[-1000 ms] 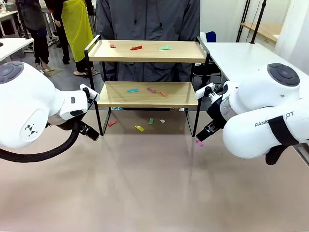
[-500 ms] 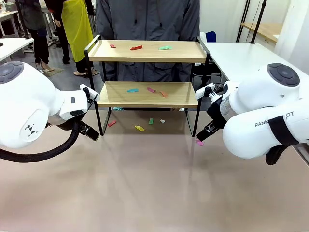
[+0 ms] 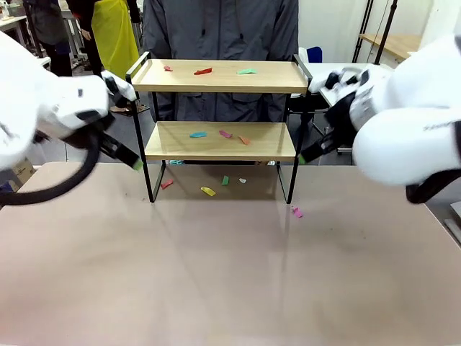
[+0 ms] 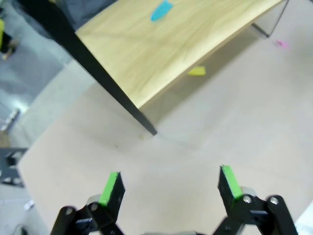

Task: Clean the shelf.
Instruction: Pick up the Duster handed by the human.

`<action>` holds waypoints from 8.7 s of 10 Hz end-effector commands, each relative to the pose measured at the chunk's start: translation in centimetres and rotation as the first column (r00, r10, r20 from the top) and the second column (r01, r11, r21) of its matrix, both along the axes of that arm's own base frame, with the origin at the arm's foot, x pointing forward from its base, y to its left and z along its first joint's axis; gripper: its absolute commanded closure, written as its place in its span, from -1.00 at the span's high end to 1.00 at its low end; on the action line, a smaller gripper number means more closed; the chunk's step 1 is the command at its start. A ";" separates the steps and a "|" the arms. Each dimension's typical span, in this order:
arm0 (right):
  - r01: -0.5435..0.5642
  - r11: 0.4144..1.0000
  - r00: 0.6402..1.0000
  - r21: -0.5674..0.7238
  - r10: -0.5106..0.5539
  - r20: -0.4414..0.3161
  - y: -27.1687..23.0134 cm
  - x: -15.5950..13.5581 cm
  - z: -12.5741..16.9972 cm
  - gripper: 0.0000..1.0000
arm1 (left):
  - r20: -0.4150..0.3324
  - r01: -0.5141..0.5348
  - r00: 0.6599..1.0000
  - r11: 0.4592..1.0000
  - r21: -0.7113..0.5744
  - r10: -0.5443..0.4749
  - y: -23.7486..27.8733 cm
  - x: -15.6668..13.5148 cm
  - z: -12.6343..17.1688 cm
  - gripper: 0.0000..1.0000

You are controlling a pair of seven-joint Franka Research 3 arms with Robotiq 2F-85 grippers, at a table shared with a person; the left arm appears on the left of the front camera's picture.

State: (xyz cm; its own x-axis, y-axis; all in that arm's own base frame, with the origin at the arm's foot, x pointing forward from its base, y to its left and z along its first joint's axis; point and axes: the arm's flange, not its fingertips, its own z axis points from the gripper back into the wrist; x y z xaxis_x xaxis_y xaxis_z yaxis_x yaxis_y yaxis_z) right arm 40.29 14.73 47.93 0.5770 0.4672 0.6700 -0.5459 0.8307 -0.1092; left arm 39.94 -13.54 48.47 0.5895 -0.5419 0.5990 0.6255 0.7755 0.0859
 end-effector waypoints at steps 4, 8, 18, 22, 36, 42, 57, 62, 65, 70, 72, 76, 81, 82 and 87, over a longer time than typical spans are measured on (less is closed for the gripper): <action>-0.201 0.966 0.979 0.163 0.195 0.052 -12.6 2.9 1.5 1.00 | -0.026 0.394 0.914 0.903 -0.172 -0.404 11.1 4.6 1.3 1.00; -0.382 0.891 0.923 0.245 0.355 0.147 -18.7 4.6 -1.7 1.00 | 0.146 0.550 0.835 0.805 -0.220 -0.530 15.2 8.1 -2.8 1.00; -0.407 0.813 0.913 0.417 0.343 0.223 -27.3 9.1 -3.6 1.00 | 0.331 0.582 0.811 0.717 -0.383 -0.482 22.1 12.7 -4.1 1.00; -0.455 0.772 0.879 0.444 0.310 0.362 -32.4 12.9 -7.0 1.00 | 0.518 0.698 0.709 0.576 -0.425 -0.478 26.5 16.7 -6.8 1.00; -0.558 0.754 0.791 0.345 0.358 0.496 -34.8 15.5 -10.0 1.00 | 0.653 0.785 0.617 0.403 -0.470 -0.439 28.2 19.6 -9.9 1.00; -0.549 0.749 0.801 0.371 0.345 0.490 -34.5 15.2 -10.1 1.00 | 0.606 0.750 0.661 0.415 -0.515 -0.442 28.9 20.1 -11.0 1.00; -0.549 0.749 0.801 0.371 0.345 0.490 -34.5 15.2 -10.1 1.00 | 0.631 0.768 0.638 0.413 -0.489 -0.441 29.0 19.6 -11.1 1.00; -0.549 0.749 0.801 0.371 0.345 0.490 -34.5 15.2 -10.1 1.00 | 0.631 0.768 0.638 0.413 -0.489 -0.441 29.0 19.6 -11.1 1.00; -0.549 0.749 0.801 0.371 0.345 0.490 -34.5 15.2 -10.1 1.00 | 0.624 0.761 0.647 0.415 -0.498 -0.439 29.1 19.7 -11.6 1.00; -0.549 0.749 0.801 0.371 0.345 0.490 -34.5 15.2 -10.1 1.00 | 0.190 0.328 0.944 0.731 -0.598 -0.269 26.6 15.3 0.3 1.00; -0.549 0.749 0.801 0.371 0.345 0.490 -34.5 15.2 -10.1 1.00 | 0.067 0.146 0.989 0.853 -0.501 -0.129 24.1 11.8 5.3 1.00; -0.549 0.749 0.801 0.371 0.345 0.490 -34.5 15.2 -10.1 1.00 | -0.143 -0.284 0.957 0.913 -0.293 0.252 16.5 7.0 10.4 1.00; -0.549 0.749 0.801 0.371 0.345 0.490 -34.5 15.2 -10.1 1.00 | -0.087 -0.270 0.963 0.926 -0.265 0.256 16.0 7.2 10.2 1.00; -0.549 0.749 0.801 0.371 0.345 0.490 -34.5 15.2 -10.1 1.00 | -0.087 -0.270 0.963 0.926 -0.265 0.256 16.0 7.2 10.2 1.00; -0.549 0.749 0.801 0.371 0.345 0.490 -34.5 15.2 -10.1 1.00 | 0.009 -0.465 0.884 0.880 -0.097 0.468 10.5 5.2 10.1 1.00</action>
